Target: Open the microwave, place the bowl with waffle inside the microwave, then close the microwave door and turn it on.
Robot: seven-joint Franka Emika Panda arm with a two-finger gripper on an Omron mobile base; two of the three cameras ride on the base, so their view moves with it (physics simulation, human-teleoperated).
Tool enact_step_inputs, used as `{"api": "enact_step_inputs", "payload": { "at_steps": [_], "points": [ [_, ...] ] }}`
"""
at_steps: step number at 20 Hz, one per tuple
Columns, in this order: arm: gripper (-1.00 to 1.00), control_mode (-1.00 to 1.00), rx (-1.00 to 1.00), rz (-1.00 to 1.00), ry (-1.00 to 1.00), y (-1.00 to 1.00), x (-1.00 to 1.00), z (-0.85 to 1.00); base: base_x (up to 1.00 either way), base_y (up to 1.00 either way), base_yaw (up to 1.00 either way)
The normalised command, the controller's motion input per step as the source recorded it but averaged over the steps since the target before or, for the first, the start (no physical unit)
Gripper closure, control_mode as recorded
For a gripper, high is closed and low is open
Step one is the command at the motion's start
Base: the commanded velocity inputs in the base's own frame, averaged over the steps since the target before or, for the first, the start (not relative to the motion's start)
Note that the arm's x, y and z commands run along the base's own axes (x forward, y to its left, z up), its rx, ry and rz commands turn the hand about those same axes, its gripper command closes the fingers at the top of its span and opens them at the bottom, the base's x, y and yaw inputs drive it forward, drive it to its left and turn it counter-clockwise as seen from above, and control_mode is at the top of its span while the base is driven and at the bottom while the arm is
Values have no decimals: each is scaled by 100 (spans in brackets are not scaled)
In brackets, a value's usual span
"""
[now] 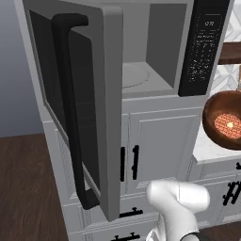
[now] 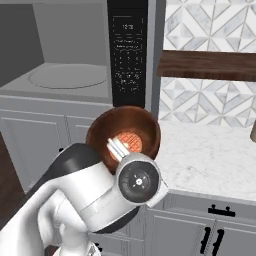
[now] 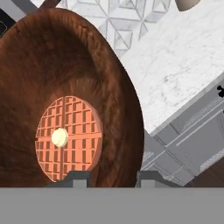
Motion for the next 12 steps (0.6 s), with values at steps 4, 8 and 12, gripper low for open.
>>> {"api": "enact_step_inputs", "payload": {
  "at_steps": [4, 8, 12],
  "points": [
    [100, -100, -8, 1, 0, 100, 0, 64, 0, 0, 0],
    [100, -100, -19, 1, 0, 100, 0, 35, 0, 0, 0],
    [100, -100, -18, 0, 0, 100, 0, 44, 0, 0, 0]
  ]
}}
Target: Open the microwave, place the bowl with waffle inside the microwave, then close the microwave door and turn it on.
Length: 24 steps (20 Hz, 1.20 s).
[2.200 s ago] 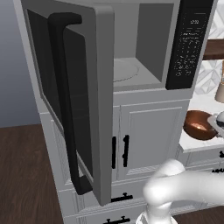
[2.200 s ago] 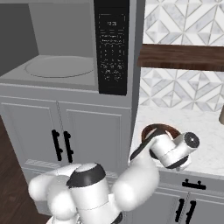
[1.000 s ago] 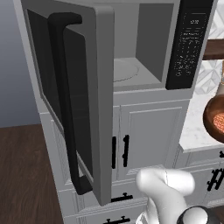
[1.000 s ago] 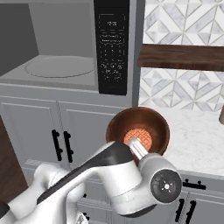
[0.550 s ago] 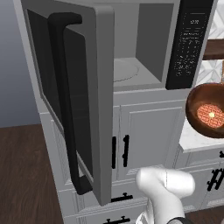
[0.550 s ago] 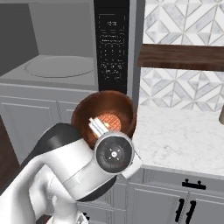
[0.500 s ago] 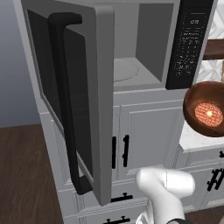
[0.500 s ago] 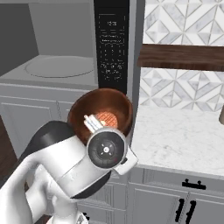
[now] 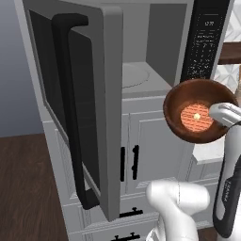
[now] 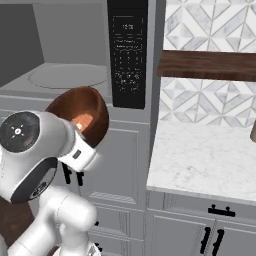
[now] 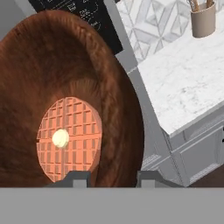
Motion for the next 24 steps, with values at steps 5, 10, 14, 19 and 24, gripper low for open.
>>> {"api": "enact_step_inputs", "payload": {
  "at_steps": [5, 10, 14, 19, 24],
  "points": [
    [100, -100, -5, 0, 0, 99, 11, 64, 0, 0, 0],
    [100, -100, 4, 0, 1, 68, 45, 65, 0, 0, 0],
    [100, -100, 13, 0, 6, 42, 72, 27, 0, 0, 0],
    [100, -100, 13, 0, 0, 21, 90, 1, 0, 0, 0],
    [100, -100, 11, 0, 0, 24, 89, 0, 0, 0, 0]
  ]
}}
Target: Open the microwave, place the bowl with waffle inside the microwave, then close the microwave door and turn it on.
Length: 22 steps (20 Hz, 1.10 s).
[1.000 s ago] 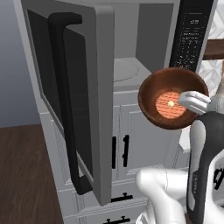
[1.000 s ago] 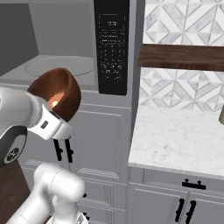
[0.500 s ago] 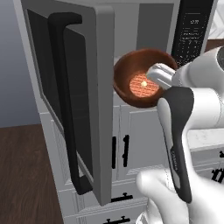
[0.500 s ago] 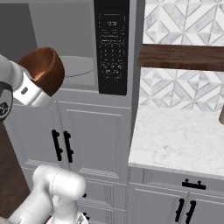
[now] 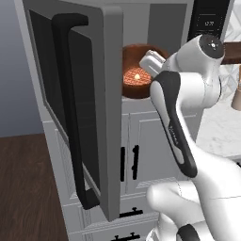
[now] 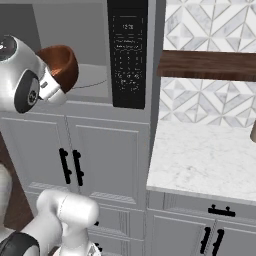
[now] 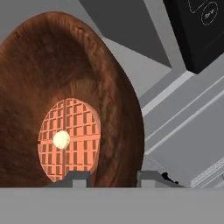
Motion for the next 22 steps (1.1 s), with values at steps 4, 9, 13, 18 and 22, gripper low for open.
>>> {"api": "enact_step_inputs", "payload": {
  "at_steps": [4, 9, 13, 18, 22],
  "points": [
    [100, -100, 13, -1, -8, 24, 70, -1, 0, 0, 0],
    [100, -100, 18, 0, 3, 24, 89, 0, 0, 0, 0],
    [100, -100, 12, 0, 34, 29, 100, 0, 0, 0, 0],
    [100, -100, 0, -1, 16, 28, 72, -14, 0, 0, 0],
    [-100, -100, 0, -3, 0, 30, 24, -46, 0, 0, 0]
  ]
}}
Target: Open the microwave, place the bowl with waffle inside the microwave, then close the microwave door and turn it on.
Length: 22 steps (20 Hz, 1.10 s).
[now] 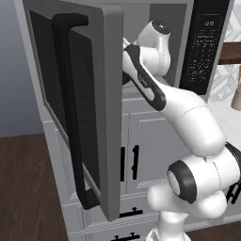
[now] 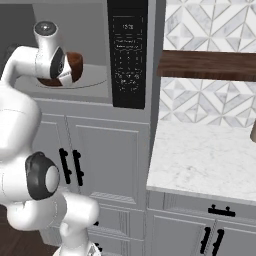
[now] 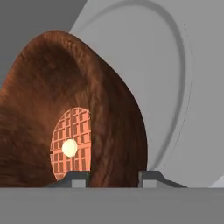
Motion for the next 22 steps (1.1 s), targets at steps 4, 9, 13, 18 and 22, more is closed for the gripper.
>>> {"api": "enact_step_inputs", "payload": {
  "at_steps": [4, 9, 13, 18, 22],
  "points": [
    [-100, -100, 0, -6, -7, 22, 19, -52, 0, 0, 0],
    [-100, -100, 1, -12, -29, 0, -17, -12, 0, 0, 0],
    [-100, -100, 1, -12, -32, 0, -67, 7, 0, 0, 0],
    [-100, -100, 0, -4, -14, -16, -93, 33, 0, 0, 0],
    [100, -100, 0, 0, 1, -45, -100, 58, 0, 0, 0]
  ]
}}
